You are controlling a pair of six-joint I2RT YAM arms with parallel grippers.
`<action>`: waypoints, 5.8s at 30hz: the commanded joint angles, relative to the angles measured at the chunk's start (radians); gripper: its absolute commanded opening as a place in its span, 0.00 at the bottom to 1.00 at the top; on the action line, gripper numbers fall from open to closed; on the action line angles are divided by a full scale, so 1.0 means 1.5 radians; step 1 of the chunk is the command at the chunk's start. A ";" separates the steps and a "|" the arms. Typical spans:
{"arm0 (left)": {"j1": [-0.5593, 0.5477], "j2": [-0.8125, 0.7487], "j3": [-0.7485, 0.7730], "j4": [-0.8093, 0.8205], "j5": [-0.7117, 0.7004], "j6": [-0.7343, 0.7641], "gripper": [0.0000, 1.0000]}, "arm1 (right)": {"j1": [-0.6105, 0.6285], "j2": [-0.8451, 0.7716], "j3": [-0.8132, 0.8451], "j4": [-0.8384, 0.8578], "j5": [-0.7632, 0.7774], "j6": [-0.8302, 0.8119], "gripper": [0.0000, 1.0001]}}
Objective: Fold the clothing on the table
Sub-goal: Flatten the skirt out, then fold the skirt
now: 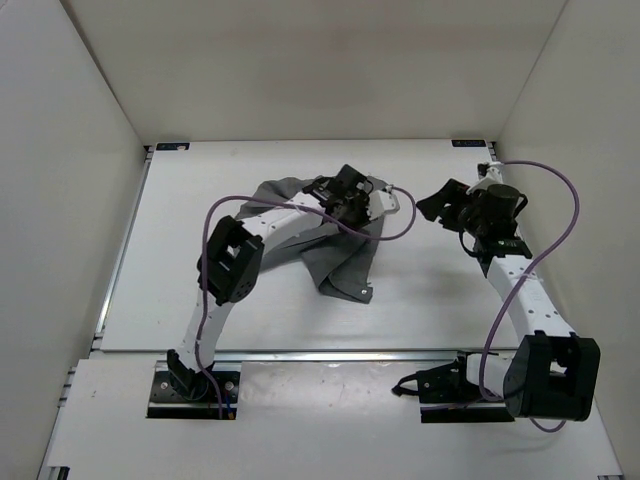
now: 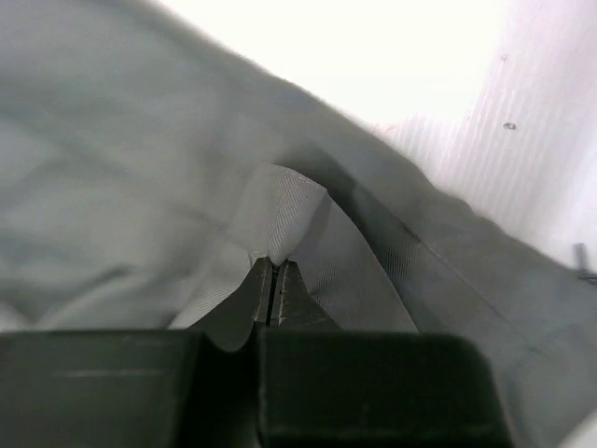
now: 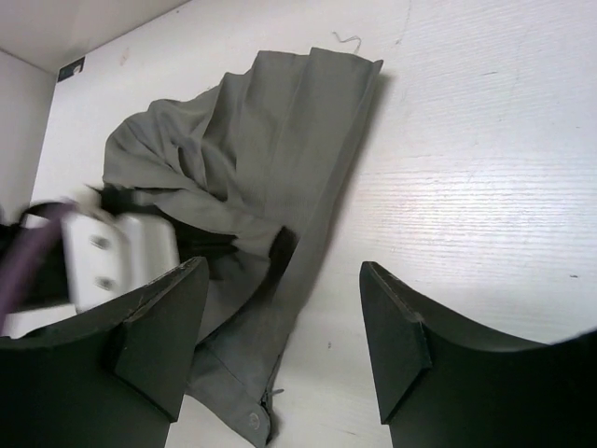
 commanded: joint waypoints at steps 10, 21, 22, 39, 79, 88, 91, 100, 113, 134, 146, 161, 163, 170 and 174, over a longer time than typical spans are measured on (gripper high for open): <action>0.094 -0.515 -0.396 0.172 -0.012 -0.295 0.00 | 0.239 0.001 -0.134 0.000 -0.035 0.013 0.69; 0.148 -0.824 -0.688 0.310 0.031 -0.458 0.00 | 0.319 0.112 -0.158 0.007 -0.011 0.044 0.67; 0.149 -0.839 -0.703 0.303 0.033 -0.461 0.00 | 0.334 0.114 -0.160 0.006 0.011 0.047 0.67; 0.180 -1.005 -0.878 0.314 0.075 -0.513 0.00 | 0.464 0.156 -0.114 -0.220 0.255 0.030 0.69; 0.293 -1.012 -0.696 0.296 0.085 -0.541 0.00 | 0.222 -0.078 0.230 -0.375 -0.104 -0.157 0.01; 0.354 -0.660 -0.377 0.365 0.089 -0.504 0.00 | 0.199 0.317 0.766 -0.436 -0.037 -0.251 0.00; 0.369 -0.560 -0.218 0.330 0.106 -0.473 0.00 | 0.194 0.467 1.075 -0.553 0.000 -0.291 0.00; 0.348 -0.633 -0.333 0.404 0.056 -0.453 0.00 | 0.140 0.299 0.719 -0.396 -0.037 -0.260 0.00; 0.223 -0.883 -0.961 0.434 -0.032 -0.698 0.00 | 0.266 0.114 0.045 -0.297 0.035 -0.155 0.00; 0.314 -1.125 -0.937 0.226 -0.138 -0.768 0.00 | 0.302 0.082 0.210 -0.397 -0.084 -0.141 0.00; 0.492 -0.620 -0.830 0.503 -0.108 -0.793 0.00 | 0.189 0.659 0.745 -0.318 -0.149 -0.206 0.39; 0.484 -0.401 -0.641 0.524 -0.025 -0.728 0.10 | 0.206 0.766 0.774 -0.334 -0.163 -0.320 0.46; 0.484 -0.397 -0.642 0.526 -0.023 -0.730 0.07 | 0.208 0.789 0.799 -0.351 -0.168 -0.322 0.46; 0.479 -0.409 -0.667 0.539 -0.022 -0.736 0.05 | 0.233 0.873 0.926 -0.403 -0.155 -0.336 0.45; 0.479 -0.420 -0.677 0.539 -0.017 -0.731 0.06 | 0.240 0.939 1.046 -0.449 -0.171 -0.334 0.46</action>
